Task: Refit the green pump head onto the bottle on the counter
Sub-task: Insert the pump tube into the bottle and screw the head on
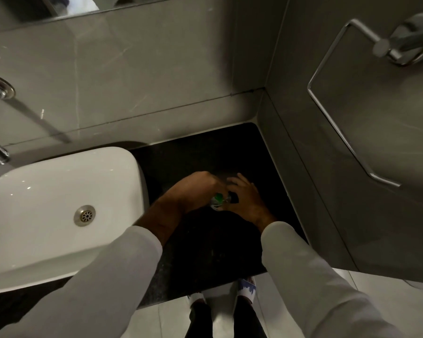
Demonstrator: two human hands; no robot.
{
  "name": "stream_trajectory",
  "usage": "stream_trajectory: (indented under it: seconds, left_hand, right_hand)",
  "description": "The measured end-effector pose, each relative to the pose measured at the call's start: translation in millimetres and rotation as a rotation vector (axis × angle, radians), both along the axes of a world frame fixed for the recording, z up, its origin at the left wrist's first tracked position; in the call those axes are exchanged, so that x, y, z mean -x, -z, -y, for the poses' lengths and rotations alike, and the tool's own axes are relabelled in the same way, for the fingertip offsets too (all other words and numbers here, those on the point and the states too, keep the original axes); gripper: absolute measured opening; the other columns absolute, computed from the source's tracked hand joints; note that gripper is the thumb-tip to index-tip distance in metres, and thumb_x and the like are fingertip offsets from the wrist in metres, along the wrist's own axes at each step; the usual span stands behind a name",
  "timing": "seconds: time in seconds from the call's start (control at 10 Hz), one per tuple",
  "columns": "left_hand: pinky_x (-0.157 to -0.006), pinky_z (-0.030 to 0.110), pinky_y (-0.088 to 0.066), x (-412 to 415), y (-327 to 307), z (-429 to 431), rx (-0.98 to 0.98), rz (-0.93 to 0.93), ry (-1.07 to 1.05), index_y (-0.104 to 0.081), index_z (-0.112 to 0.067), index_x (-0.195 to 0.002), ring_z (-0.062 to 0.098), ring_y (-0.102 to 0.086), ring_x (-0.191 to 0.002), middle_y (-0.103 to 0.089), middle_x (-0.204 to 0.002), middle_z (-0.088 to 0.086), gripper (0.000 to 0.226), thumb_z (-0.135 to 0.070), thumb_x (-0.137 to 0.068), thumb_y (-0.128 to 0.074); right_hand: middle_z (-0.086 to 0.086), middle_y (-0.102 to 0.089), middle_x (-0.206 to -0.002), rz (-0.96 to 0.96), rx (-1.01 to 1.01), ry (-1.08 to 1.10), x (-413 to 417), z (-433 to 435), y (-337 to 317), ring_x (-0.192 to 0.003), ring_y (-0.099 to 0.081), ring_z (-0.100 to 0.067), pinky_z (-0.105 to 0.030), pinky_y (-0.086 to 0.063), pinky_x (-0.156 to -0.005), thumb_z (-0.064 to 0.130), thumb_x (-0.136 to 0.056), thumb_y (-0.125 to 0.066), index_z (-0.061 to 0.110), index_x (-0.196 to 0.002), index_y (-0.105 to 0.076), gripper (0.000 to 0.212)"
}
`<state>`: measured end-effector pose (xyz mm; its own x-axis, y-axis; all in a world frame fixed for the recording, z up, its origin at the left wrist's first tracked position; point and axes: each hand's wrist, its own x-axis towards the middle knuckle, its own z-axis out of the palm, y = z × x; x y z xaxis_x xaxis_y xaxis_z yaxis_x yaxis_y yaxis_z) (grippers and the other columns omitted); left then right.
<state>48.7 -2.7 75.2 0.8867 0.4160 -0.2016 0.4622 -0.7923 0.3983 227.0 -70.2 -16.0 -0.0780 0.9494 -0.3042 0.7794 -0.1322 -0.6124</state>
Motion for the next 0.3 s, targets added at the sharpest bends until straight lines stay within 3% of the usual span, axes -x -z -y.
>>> stream_trajectory:
  seconds: [0.1, 0.2, 0.3]
  left_hand:
    - [-0.094, 0.031, -0.055, 1.0, -1.0, 2.1, 0.010, -0.047, -0.030, -0.071, -0.030, -0.119, 0.018, -0.069, -0.111, -0.072, -0.124, -0.001, 0.032, -0.020, -0.089, -0.071]
    - [-0.099, 0.034, -0.054, 6.2, -15.4, 10.5, -0.046, -0.005, -0.041, -0.066, -0.032, -0.128, 0.019, -0.065, -0.120, -0.068, -0.133, -0.003, 0.041, -0.024, -0.089, -0.073]
    - [-0.104, 0.035, -0.049, 14.7, -28.3, 10.3, -0.050, 0.017, -0.082, -0.062, -0.028, -0.135, 0.020, -0.059, -0.128, -0.063, -0.140, -0.001, 0.047, -0.028, -0.090, -0.073]
  right_hand:
    - [0.002, -0.036, -0.158, -0.013, 0.016, 0.011, 0.0, 3.8, 3.8, -0.153, -0.011, -0.021, -0.059, -0.010, -0.121, 0.054, -0.071, -0.078, 0.028, -0.126, -0.062, 0.063]
    - [0.000, -0.025, -0.162, 0.017, 0.103, -0.029, -4.3, 13.8, -8.5, -0.154, -0.005, -0.024, -0.058, -0.010, -0.121, 0.054, -0.067, -0.080, 0.034, -0.146, -0.038, 0.092]
    - [-0.001, -0.025, -0.163, -0.055, -0.006, 0.051, -8.5, 32.4, -27.1, -0.153, -0.008, -0.024, -0.056, -0.017, -0.121, 0.045, -0.072, -0.080, 0.033, -0.150, -0.033, 0.092]
